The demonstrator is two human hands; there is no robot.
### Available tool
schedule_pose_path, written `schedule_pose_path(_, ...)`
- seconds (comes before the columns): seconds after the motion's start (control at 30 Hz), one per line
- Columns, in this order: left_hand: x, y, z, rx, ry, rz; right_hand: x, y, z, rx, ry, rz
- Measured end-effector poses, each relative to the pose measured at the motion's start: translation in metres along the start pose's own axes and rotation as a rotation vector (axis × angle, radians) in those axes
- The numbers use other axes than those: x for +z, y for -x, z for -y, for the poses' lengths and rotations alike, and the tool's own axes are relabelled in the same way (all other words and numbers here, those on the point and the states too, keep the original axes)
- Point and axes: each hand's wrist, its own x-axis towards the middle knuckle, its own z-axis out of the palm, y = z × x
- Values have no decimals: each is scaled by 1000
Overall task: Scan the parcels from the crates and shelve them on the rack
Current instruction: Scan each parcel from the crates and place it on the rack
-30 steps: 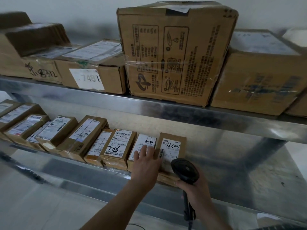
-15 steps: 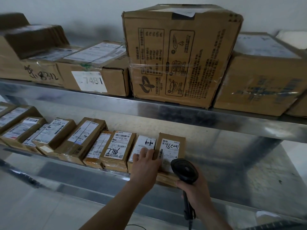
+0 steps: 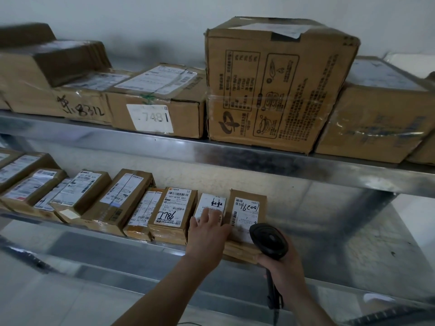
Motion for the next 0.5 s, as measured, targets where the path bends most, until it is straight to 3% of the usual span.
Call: schedule_pose_path(0.5, -32, 34, 31, 26, 162, -45, 23, 50, 27, -193, 78, -81)
